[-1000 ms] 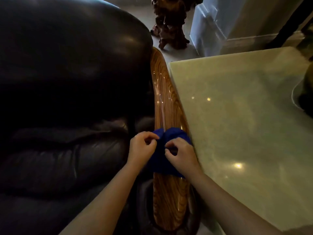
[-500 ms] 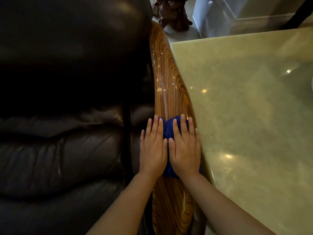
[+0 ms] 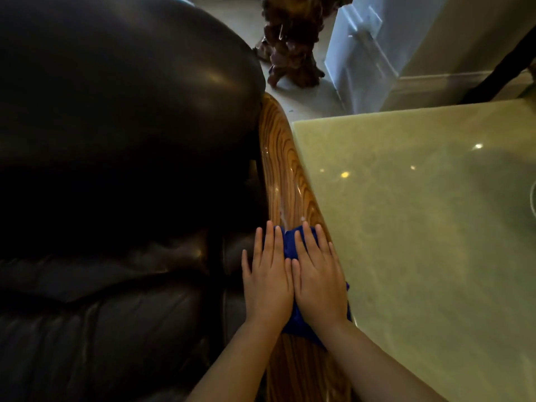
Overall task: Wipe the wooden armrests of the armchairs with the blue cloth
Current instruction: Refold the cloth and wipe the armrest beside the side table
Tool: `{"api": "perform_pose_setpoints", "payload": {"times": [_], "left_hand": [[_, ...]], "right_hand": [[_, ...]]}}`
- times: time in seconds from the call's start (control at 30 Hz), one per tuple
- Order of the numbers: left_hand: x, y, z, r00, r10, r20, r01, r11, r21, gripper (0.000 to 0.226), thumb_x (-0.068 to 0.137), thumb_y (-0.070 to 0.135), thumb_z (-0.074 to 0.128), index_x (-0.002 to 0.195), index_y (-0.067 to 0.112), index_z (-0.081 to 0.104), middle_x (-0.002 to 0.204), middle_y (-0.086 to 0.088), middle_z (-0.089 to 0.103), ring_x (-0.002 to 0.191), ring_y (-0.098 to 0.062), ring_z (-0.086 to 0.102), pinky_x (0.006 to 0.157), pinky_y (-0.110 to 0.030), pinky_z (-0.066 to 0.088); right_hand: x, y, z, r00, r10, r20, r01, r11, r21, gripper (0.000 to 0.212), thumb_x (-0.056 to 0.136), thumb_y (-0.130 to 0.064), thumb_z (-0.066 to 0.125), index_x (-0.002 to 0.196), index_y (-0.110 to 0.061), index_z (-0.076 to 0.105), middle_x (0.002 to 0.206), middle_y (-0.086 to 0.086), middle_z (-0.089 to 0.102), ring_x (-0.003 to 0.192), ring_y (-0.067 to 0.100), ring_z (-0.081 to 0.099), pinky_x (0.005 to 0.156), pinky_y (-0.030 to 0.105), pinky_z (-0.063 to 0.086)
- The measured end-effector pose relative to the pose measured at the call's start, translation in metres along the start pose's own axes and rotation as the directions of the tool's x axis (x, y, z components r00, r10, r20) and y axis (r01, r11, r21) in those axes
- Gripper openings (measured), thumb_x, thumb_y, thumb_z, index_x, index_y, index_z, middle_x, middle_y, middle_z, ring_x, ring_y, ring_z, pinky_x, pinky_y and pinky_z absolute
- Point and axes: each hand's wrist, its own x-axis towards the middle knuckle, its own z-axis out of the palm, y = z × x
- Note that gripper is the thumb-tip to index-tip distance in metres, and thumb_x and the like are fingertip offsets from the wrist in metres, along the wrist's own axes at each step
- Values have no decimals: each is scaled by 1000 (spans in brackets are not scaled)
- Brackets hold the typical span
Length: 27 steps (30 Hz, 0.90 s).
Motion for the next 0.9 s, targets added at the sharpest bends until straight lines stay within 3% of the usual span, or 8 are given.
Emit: {"api": "perform_pose_setpoints", "payload": {"times": [0.33,0.67,0.9], "left_hand": [[81,2,-21,996,87,34,-83,991,-104,60,97,37,22,136,28,-22,148,11,-27,138,-6,-25,117,-34,-3],[148,9,-32,999,44,0,-43,975,-217,54,92,37,15,135,31,-18,147,16,-22,139,-3,-19,119,-34,4],[187,12,-34,998,21,-63,-28,994,-106,57,97,34,22,134,26,-20,149,10,-21,142,-11,-14,116,-34,10]], "right_hand": [[80,-1,-4,1000,19,12,-19,999,42,51,95,-31,23,139,-9,34,151,9,30,141,21,18,110,41,34],[149,5,4,1000,-11,21,8,990,143,56,94,-36,13,141,-9,28,154,7,21,143,16,8,115,31,18],[193,11,9,999,-20,51,6,963,271,49,97,-30,24,144,-13,20,156,2,11,142,10,1,114,23,8]]}}
